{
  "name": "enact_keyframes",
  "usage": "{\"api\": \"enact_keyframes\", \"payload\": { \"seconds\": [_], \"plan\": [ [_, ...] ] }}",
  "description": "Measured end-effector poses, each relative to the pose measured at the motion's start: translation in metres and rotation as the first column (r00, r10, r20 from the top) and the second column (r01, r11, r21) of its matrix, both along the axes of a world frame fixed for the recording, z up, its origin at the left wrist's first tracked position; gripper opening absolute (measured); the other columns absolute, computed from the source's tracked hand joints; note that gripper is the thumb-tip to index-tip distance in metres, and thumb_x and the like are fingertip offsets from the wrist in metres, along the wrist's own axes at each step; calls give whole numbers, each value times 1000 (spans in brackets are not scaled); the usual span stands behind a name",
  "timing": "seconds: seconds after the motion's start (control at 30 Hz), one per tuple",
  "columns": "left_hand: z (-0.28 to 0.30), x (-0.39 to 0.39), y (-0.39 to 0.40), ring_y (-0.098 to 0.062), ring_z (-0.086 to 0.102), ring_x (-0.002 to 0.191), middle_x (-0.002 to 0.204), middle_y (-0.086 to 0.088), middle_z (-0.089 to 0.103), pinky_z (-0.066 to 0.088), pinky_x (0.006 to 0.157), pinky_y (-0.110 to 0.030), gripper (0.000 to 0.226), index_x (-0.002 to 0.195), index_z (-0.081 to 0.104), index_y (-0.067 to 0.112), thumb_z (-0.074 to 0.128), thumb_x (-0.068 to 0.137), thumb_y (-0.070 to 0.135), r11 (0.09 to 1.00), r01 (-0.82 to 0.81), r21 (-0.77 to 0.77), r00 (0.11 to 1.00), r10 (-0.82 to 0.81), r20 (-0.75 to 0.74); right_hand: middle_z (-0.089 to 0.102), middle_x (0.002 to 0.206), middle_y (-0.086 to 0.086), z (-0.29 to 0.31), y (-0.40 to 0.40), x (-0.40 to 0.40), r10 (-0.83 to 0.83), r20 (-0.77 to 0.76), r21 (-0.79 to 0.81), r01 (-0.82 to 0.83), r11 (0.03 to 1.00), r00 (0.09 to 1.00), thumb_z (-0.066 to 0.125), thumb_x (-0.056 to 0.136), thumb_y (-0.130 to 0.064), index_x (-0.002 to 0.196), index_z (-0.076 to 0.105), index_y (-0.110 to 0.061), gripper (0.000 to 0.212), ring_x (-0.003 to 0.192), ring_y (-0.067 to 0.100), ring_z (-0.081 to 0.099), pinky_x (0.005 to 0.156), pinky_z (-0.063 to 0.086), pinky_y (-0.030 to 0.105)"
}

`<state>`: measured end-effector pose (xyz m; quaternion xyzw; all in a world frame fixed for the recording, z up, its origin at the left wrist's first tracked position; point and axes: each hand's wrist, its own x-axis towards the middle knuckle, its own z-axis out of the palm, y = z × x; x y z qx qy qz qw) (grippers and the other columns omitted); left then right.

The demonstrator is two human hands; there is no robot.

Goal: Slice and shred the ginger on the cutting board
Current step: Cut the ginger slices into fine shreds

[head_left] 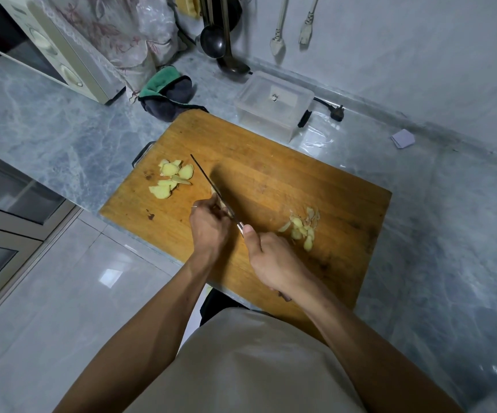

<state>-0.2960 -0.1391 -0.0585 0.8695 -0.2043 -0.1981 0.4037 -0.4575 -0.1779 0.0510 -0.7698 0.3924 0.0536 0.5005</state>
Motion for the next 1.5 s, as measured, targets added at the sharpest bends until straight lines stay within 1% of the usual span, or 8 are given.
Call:
{"api": "enact_keyframes", "payload": {
  "seconds": [0.23, 0.33, 0.47, 0.73, 0.9, 1.17, 1.37, 1.5],
  "plan": [
    [0, 0, 3, -11, 65, 79, 106, -10, 68, 49, 64, -6, 34, 113, 71, 3, 67, 78, 5, 1000, 19, -4, 1000, -19, 21, 51, 58, 0, 0, -1, 4, -1, -14, 18, 1, 1000, 1000, 21, 107, -54, 67, 50, -13, 64, 49, 15, 52, 52, 46, 34],
    [2, 1, 5, -13, 67, 79, 104, -10, 70, 56, 69, -20, 38, 110, 72, 4, 63, 74, 10, 1000, 18, -1, 999, -18, 27, 54, 60, 1, 1, -4, 7, 7, -23, 38, -6, 999, 1000, 21, 107, -55, 73, 56, -9, 67, 52, 16, 55, 58, 54, 42],
    [14, -6, 5, -18, 67, 72, 87, -8, 72, 56, 65, -28, 25, 92, 74, 7, 59, 72, 3, 999, 12, -37, 999, -11, 36, 54, 72, 4, -6, -3, 9, 5, -45, 11, -5, 1000, 999, 19, 104, -61, 70, 50, -18, 63, 60, 18, 57, 59, 48, 33],
    [15, -6, 5, -15, 67, 75, 92, -5, 72, 55, 67, -25, 43, 108, 73, 6, 54, 71, 19, 1000, 7, -18, 1000, -7, 13, 48, 33, -4, -6, -9, 20, -11, -15, 58, 12, 998, 1000, 21, 107, -57, 55, 45, -12, 72, 28, 4, 46, 46, 47, 29],
    [18, -7, 5, -12, 65, 73, 92, -5, 71, 56, 69, -28, 44, 112, 72, 8, 57, 72, 19, 1000, 9, -17, 1000, -9, 16, 47, 38, -1, -11, -10, 21, -38, -16, 83, 39, 996, 999, 22, 105, -59, 55, 47, -13, 72, 30, 4, 47, 57, 55, 41],
    [26, -11, 5, -16, 59, 73, 97, -10, 67, 46, 65, -24, 17, 95, 71, 4, 65, 86, 17, 999, -2, -36, 999, 3, 45, 55, 67, 3, -24, -3, 27, -18, -30, 22, 19, 1000, 999, 21, 105, -58, 68, 49, -17, 63, 60, 19, 56, 56, 39, 31],
    [30, -10, 5, -9, 60, 63, 79, -5, 72, 43, 56, -11, 32, 106, 73, 6, 55, 80, 4, 999, 17, -37, 999, -15, 50, 54, 58, -1, -20, -11, 23, -82, -7, 138, 82, 987, 997, 24, 105, -61, 67, 53, -19, 63, 46, 11, 52, 54, 44, 31],
    [31, -11, 4, -19, 67, 77, 87, -7, 73, 48, 69, -24, 38, 112, 71, 3, 54, 78, 0, 997, -16, -79, 1000, 18, 25, 48, 50, -3, -12, -18, 15, -137, -14, 203, 137, 970, 991, 25, 105, -60, 72, 52, -17, 60, 36, 10, 46, 44, 41, 26]
  ]
}}
